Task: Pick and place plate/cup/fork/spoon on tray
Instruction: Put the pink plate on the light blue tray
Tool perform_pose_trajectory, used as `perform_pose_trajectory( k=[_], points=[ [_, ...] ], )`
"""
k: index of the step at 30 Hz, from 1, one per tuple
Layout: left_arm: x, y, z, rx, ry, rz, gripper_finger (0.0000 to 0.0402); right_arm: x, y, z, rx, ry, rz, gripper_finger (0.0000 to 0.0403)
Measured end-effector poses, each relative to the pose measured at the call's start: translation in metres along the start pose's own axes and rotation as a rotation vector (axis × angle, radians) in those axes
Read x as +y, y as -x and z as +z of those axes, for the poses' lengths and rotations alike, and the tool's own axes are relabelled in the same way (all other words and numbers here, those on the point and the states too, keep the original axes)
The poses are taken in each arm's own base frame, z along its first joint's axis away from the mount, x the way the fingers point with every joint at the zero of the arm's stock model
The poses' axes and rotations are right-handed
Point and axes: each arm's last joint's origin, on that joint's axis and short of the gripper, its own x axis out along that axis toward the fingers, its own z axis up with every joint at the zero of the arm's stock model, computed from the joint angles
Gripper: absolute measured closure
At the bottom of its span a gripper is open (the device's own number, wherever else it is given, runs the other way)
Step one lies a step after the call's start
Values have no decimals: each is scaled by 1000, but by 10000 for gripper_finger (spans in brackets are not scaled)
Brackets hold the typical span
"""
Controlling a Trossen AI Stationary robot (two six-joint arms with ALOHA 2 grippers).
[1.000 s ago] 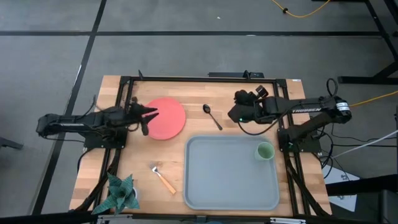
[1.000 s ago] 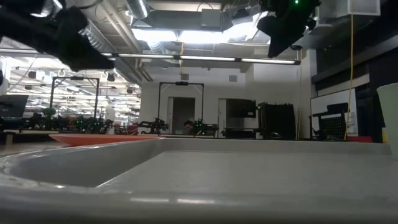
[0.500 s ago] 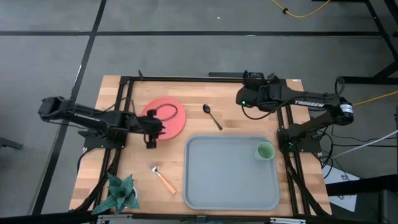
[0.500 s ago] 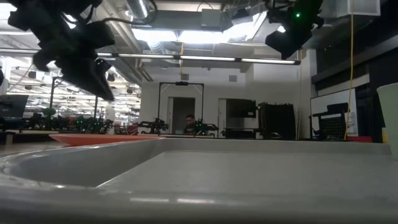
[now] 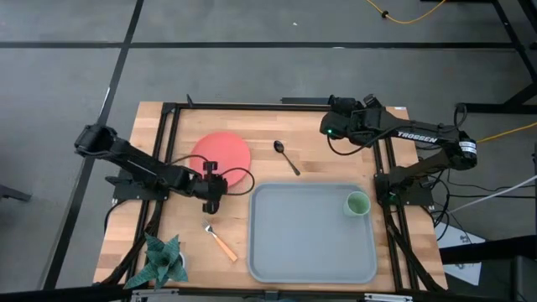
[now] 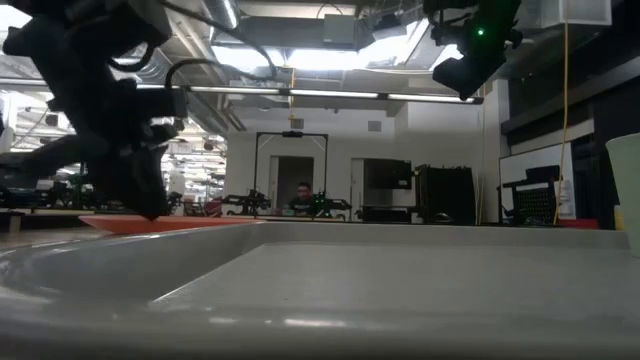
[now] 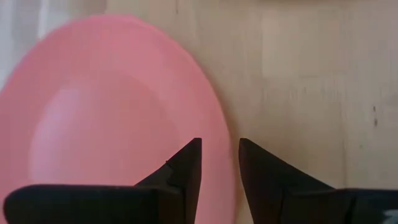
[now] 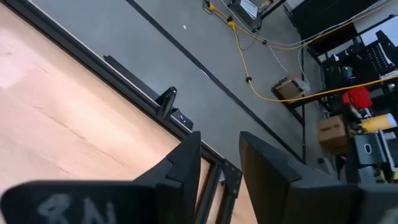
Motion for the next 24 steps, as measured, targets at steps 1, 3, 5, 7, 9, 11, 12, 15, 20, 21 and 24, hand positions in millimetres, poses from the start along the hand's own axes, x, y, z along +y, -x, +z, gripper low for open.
perform_pose_trajectory(
  k=[1,3,5,7,9,11,12,15,20,21,24],
  points=[
    [-2,-2,-1,9,2,-1,302,-1,-1,0,2,5,-2,288],
    [-5,-3,-2,19,12,-3,302,-1,-2,0,6,5,-7,288],
    [-6,-3,-2,18,25,-4,302,-3,-4,1,11,0,-12,288],
    [-6,-3,-2,15,33,4,302,-4,-5,1,15,-4,-16,288],
    [-6,-3,-2,13,33,16,302,-4,-6,1,19,-9,-20,288],
    [-6,-3,-2,13,32,25,302,-4,-7,1,20,-10,-21,288],
    [-5,-3,-2,14,31,28,302,-5,-7,1,20,-10,-21,288],
    [-6,-4,-4,28,24,31,302,-5,-7,1,20,-9,-22,288],
    [-5,-4,-7,57,7,50,302,-5,-7,1,20,-5,-21,288],
    [-4,-4,-7,57,5,62,302,-5,-7,1,21,-5,-22,288],
    [-4,-4,-8,60,2,78,302,-4,-7,1,20,-4,-21,288]
  ],
)
